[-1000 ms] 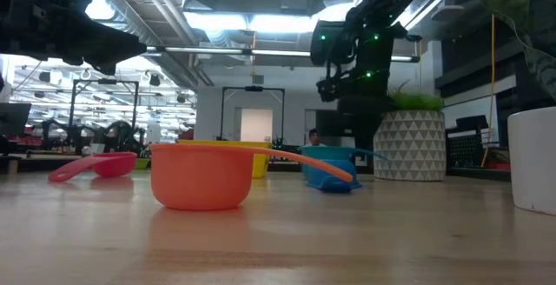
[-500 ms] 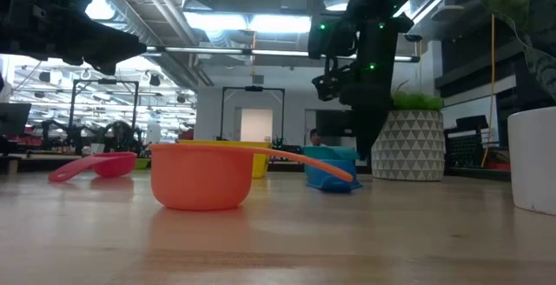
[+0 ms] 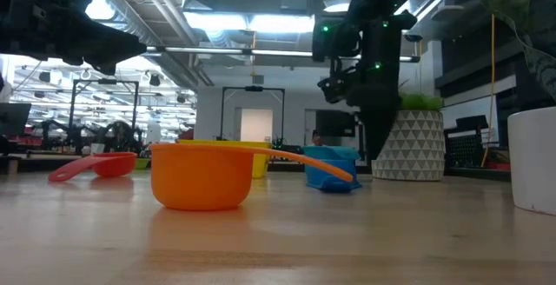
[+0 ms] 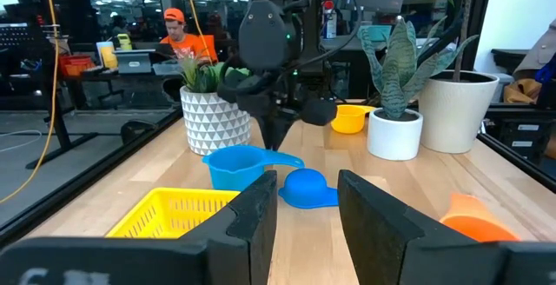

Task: Nest measuring cups in basket
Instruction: Stack the yellow measuring cup into the top light blue measuring cup

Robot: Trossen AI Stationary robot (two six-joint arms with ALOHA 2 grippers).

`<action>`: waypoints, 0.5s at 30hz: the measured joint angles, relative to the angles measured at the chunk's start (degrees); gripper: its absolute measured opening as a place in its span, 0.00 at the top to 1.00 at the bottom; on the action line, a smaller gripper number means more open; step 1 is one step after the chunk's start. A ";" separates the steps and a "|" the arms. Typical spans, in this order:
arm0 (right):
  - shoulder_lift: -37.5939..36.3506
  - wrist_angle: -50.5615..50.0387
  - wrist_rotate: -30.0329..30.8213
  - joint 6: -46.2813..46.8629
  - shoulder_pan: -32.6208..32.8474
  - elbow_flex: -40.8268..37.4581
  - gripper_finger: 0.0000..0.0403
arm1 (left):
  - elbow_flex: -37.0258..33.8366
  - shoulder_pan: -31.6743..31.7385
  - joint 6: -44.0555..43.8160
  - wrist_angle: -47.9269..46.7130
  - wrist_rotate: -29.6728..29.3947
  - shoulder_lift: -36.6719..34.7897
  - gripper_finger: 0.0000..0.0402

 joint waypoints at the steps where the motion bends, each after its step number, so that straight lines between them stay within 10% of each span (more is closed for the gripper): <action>1: -0.02 -1.31 0.03 0.74 -0.02 0.00 0.87 | 0.01 0.00 0.00 0.00 -0.01 0.01 0.71; 15: -4.00 -14.88 -7.89 3.73 1.47 0.02 0.87 | 0.01 -0.01 0.00 0.00 0.00 0.02 0.71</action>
